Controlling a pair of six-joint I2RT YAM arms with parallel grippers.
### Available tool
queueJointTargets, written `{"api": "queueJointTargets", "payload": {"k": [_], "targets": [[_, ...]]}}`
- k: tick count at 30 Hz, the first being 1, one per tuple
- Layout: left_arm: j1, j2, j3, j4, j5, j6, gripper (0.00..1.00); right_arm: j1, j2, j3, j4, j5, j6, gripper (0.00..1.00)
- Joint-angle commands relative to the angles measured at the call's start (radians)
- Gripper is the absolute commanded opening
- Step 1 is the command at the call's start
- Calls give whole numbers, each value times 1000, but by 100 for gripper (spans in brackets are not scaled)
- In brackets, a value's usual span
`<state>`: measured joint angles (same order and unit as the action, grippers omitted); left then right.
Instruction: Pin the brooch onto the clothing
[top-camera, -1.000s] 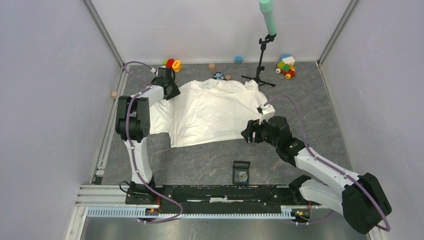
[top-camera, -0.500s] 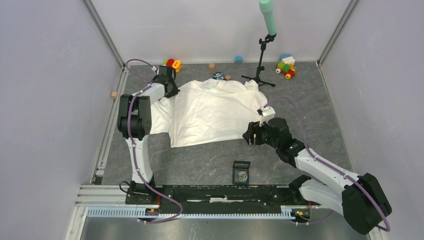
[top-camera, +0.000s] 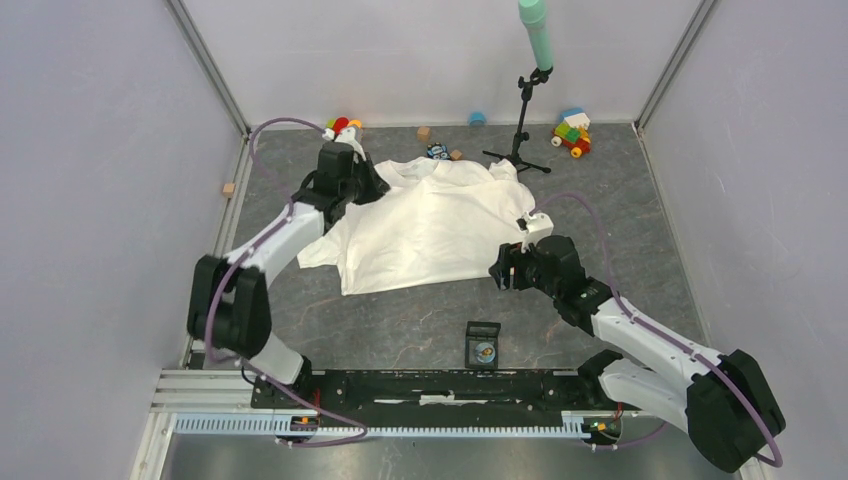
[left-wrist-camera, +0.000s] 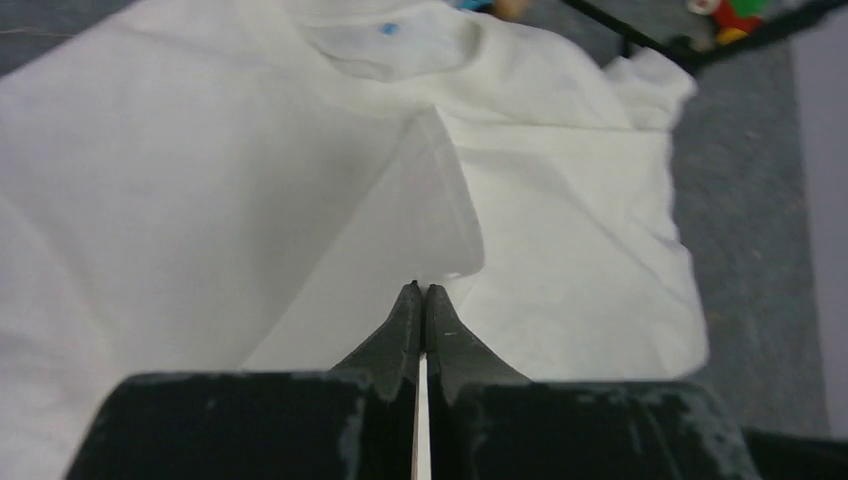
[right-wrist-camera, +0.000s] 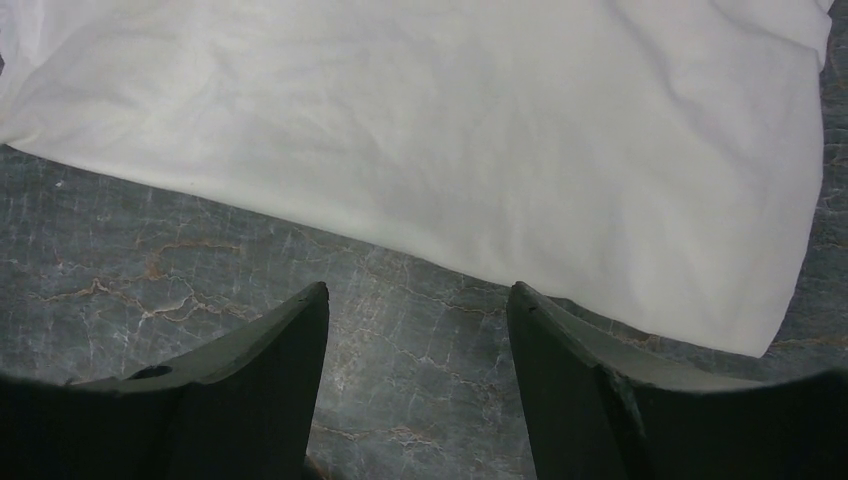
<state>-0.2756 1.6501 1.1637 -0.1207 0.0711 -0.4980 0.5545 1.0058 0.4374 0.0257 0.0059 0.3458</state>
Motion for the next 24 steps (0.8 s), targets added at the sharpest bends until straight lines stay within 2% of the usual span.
{"api": "queueJointTargets", "payload": {"k": [1, 7, 12, 16, 21, 22, 23, 24], "targets": [[-97, -204, -138, 113, 183, -56, 2, 3, -37, 39, 51, -27, -10, 73], [-289, -362, -324, 131, 342, -54, 2, 2, -57, -2, 134, -73, -12, 76], [-449, -358, -453, 279, 391, -115, 2, 3, -53, -18, 163, -78, 9, 76], [-513, -338, -490, 383, 398, -160, 2, 4, -63, -28, 162, -72, 15, 76], [-530, -280, -443, 388, 444, -161, 3, 4, -69, -43, 144, -47, 13, 77], [-530, -271, -432, 391, 452, -161, 6, 4, -69, -46, 143, -46, 14, 78], [-530, -266, -420, 387, 455, -158, 15, 4, -67, -48, 143, -44, 15, 78], [-530, -262, -404, 378, 454, -150, 30, 4, -66, -50, 144, -42, 15, 79]]}}
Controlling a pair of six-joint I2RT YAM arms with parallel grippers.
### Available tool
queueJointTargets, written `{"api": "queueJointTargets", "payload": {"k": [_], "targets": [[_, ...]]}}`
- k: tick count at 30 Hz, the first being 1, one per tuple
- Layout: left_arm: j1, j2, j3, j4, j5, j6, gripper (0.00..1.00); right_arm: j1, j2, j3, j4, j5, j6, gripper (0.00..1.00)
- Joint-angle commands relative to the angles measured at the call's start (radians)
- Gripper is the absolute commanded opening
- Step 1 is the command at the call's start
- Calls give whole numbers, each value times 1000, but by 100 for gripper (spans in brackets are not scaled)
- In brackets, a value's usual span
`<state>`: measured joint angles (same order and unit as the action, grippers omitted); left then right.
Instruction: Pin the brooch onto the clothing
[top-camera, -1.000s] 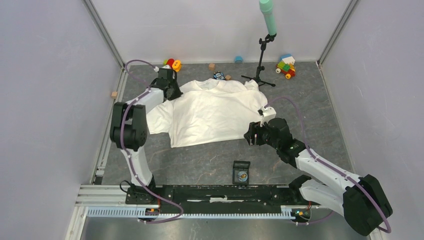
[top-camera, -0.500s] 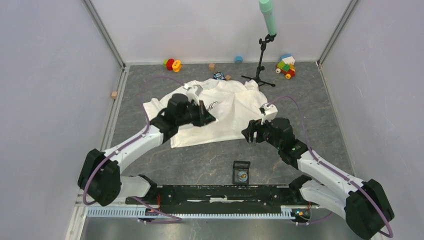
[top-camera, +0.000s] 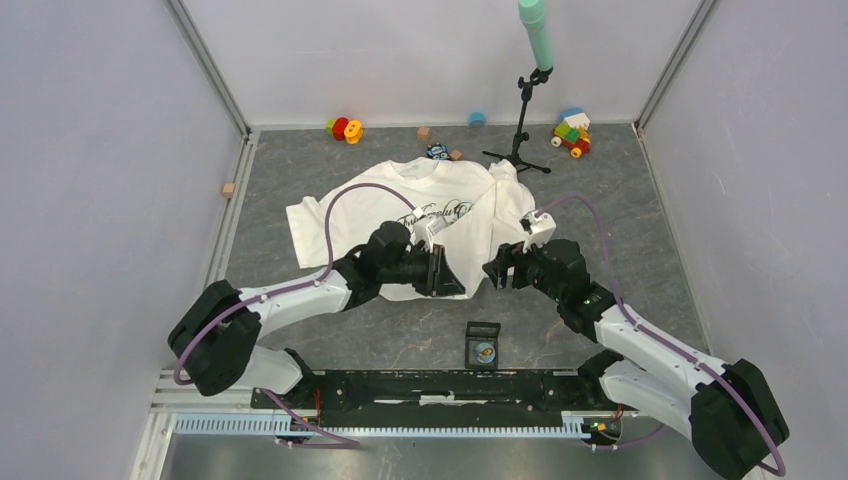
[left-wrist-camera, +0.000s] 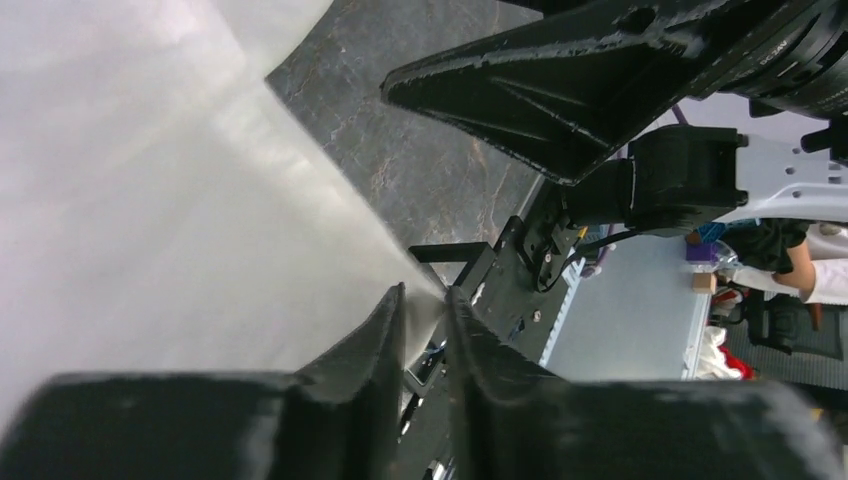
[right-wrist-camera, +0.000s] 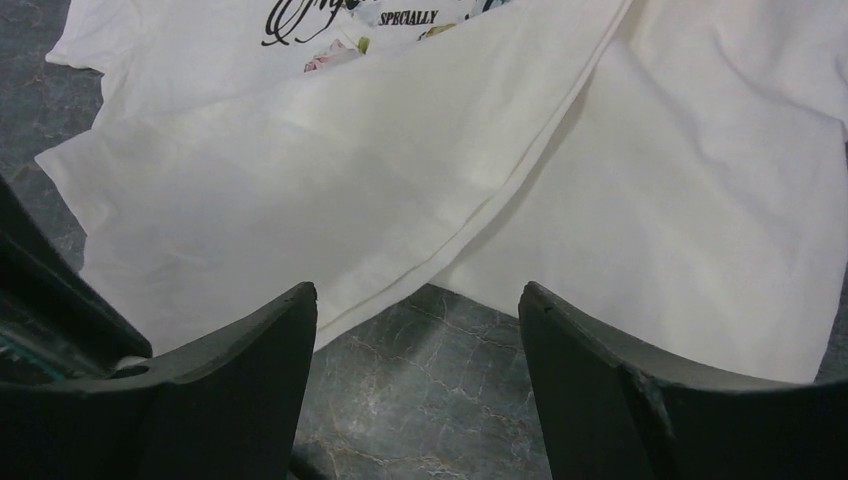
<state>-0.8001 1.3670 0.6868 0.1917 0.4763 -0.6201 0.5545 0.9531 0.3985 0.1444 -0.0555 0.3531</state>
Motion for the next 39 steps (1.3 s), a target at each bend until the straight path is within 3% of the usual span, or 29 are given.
{"api": "queueJointTargets", "payload": {"k": [1, 2, 4, 7, 11, 16, 20, 26, 32, 35, 39], "targets": [[-5, 23, 97, 47, 46, -14, 46, 4, -13, -15, 26, 24, 9, 80], [-4, 21, 118, 23, 39, -1, 60, 5, -12, -16, 24, 30, 10, 81], [-2, 6, 174, -44, 4, 42, 74, 4, -8, -17, 12, 49, 16, 84], [30, -38, 269, -178, -160, 62, 87, 5, 6, 7, -41, 127, 43, 85], [180, -72, 326, -236, -226, 46, 96, 4, 51, 49, -49, 173, 43, 86], [447, 39, 389, -313, -239, 25, 97, 1, 184, 143, -29, 172, 36, 84], [577, 186, 449, -322, -293, 47, 98, -30, 312, 225, 12, 147, 20, 81], [638, 455, 636, -343, -258, 88, 95, -144, 509, 317, 90, -17, 82, 74], [657, 616, 749, -319, -232, 93, 94, -179, 627, 383, 132, -108, 89, 71], [677, 653, 739, -333, -245, 42, 93, -188, 681, 412, 135, -149, 94, 66], [701, 621, 613, -272, -328, 5, 94, -188, 734, 433, 147, -173, 102, 64]]}}
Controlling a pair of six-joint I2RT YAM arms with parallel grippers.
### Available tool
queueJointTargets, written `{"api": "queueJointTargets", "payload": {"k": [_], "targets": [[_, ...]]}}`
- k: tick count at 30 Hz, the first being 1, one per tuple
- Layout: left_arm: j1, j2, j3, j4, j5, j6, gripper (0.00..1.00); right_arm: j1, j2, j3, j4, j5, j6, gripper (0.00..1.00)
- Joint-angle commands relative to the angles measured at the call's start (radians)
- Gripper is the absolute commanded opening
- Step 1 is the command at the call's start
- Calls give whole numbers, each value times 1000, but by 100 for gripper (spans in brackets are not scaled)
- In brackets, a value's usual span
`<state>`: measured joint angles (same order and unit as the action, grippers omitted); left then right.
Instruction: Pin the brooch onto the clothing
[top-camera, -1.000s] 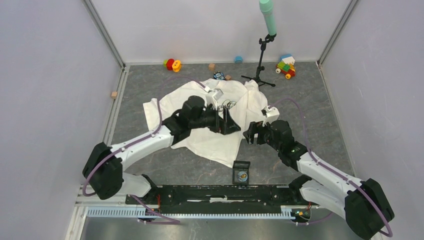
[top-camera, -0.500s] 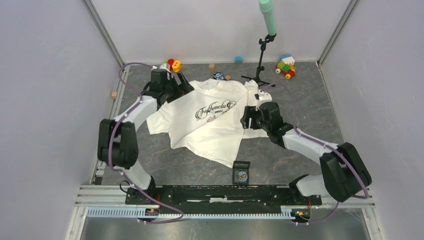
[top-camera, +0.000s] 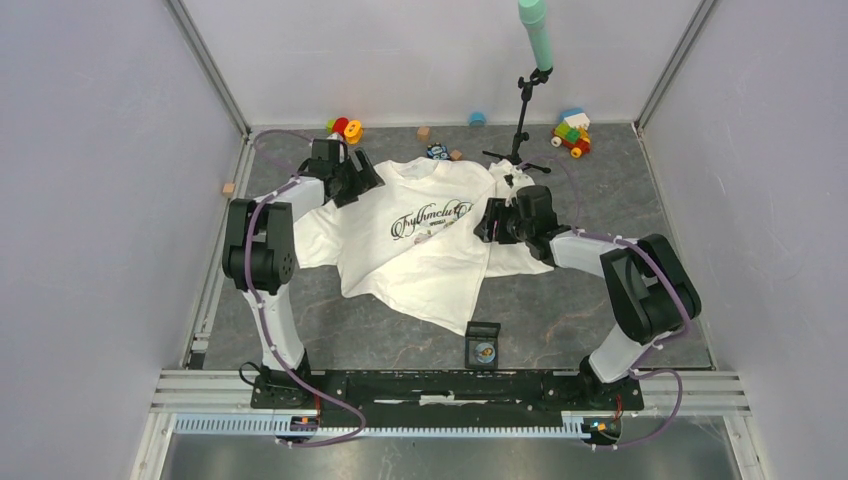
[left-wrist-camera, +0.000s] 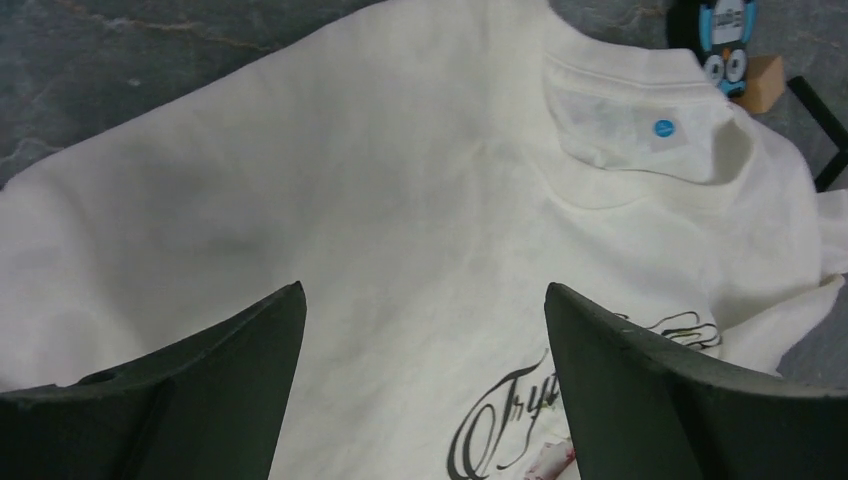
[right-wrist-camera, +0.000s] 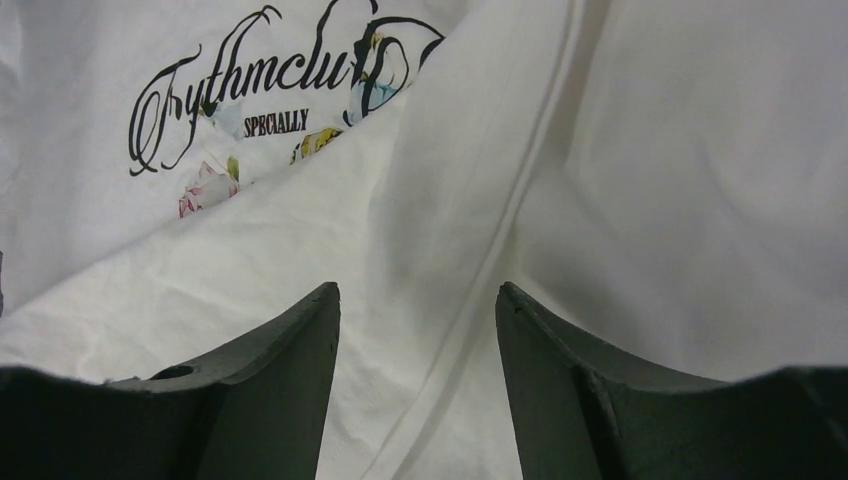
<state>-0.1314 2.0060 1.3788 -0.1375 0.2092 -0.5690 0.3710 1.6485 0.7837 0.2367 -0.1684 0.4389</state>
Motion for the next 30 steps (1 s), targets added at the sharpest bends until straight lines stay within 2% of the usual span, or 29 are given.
{"api": "queueJointTargets", "payload": {"k": [1, 10, 16, 21, 25, 30], "targets": [[44, -25, -116, 79, -65, -64, 94, -5, 46, 46, 66, -63, 19, 63], [115, -132, -354, 198, -146, -142, 95, -5, 86, 43, 94, -58, 41, 62], [130, -260, -533, 248, -242, -196, 96, -3, 119, 71, 172, -162, 27, 49], [130, -430, -764, 345, -302, -290, 96, -3, 159, 106, 179, -209, 8, 46], [130, -510, -836, 321, -264, -308, 96, 4, 207, 126, 223, -290, 20, 46], [130, -691, -914, 271, -299, -310, 96, 30, 230, 153, 192, -284, -8, 45]]}}
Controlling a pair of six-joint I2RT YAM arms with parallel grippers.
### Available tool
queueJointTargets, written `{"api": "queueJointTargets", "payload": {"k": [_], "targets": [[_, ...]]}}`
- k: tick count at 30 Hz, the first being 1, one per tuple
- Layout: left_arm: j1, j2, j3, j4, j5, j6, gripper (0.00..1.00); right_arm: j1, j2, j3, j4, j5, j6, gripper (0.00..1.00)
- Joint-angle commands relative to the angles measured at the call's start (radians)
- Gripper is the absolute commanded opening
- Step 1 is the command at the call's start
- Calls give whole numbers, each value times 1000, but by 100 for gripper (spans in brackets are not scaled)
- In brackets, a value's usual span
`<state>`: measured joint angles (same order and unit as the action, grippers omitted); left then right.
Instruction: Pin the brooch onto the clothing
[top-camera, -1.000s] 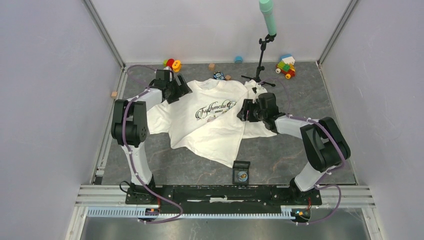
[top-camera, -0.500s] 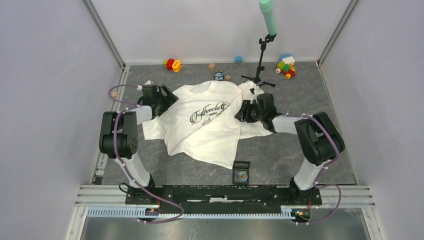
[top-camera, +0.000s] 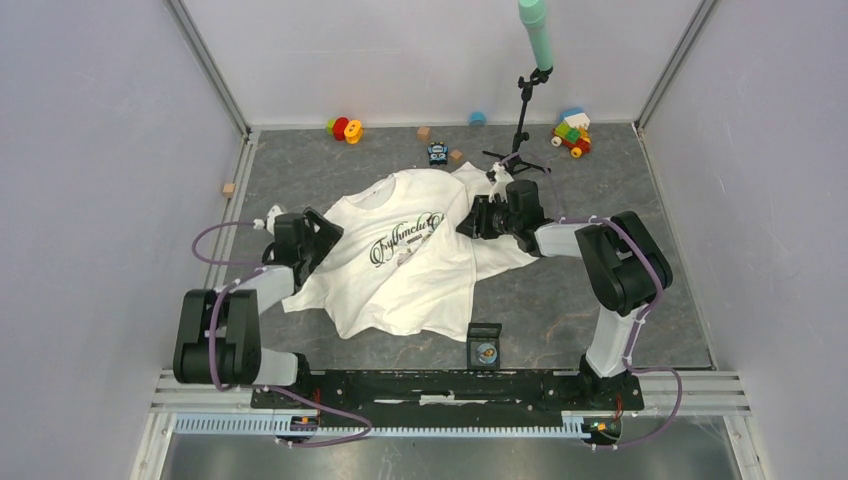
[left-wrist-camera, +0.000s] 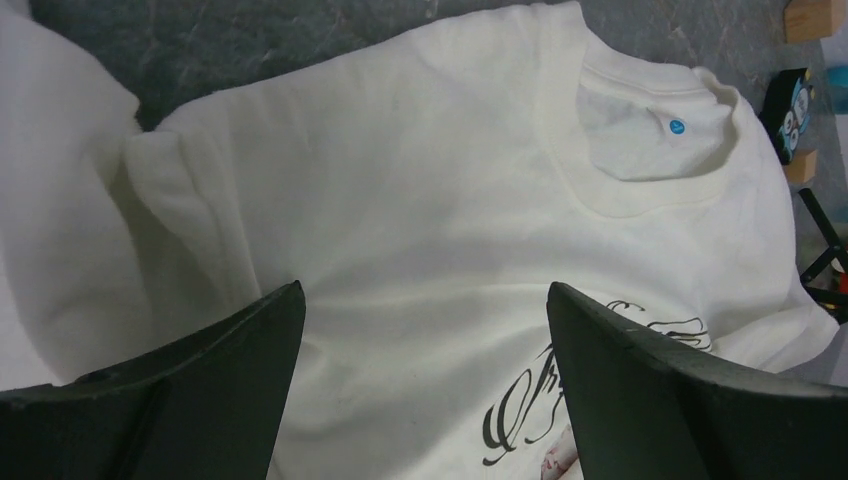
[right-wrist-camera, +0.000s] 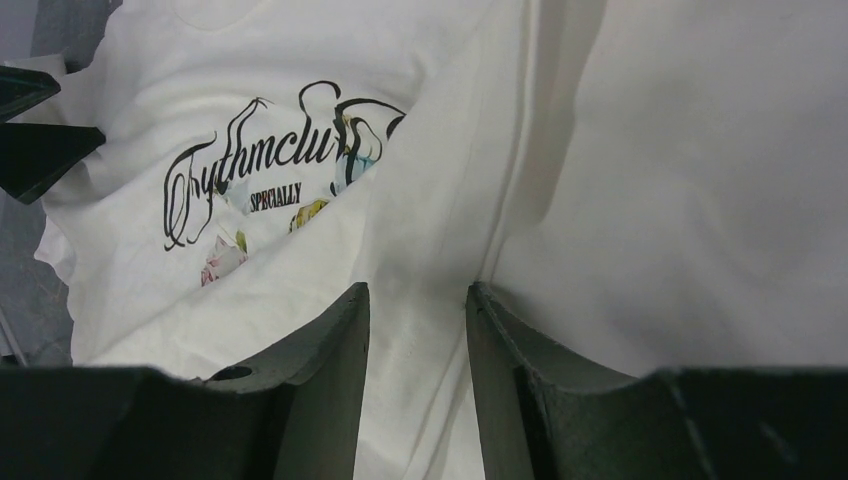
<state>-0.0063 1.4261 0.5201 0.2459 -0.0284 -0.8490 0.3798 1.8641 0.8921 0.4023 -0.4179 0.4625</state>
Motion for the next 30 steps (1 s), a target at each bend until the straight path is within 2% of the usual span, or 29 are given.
{"api": "queueJointTargets", "payload": {"k": [1, 6, 10, 14, 20, 24, 30], "targets": [[5, -147, -53, -128, -62, -20, 96, 26, 17, 47, 21, -26, -34, 46], [5, -232, 44, -219, -15, 72, 96, 37, 6, 31, -15, 53, -42, 47], [3, -157, 182, -229, 92, 169, 96, 39, -30, 0, -33, 139, -51, 51], [-53, 32, 351, -239, 148, 237, 95, 39, -42, -5, -53, 179, -61, 53], [-150, 379, 711, -347, 223, 324, 94, 39, -18, 5, -62, 178, -65, 56], [-192, 571, 916, -420, 195, 355, 92, 44, 9, 16, -31, 131, -64, 56], [-210, 746, 1100, -436, 170, 341, 88, 64, 69, 82, -25, 102, -64, 53]]}}
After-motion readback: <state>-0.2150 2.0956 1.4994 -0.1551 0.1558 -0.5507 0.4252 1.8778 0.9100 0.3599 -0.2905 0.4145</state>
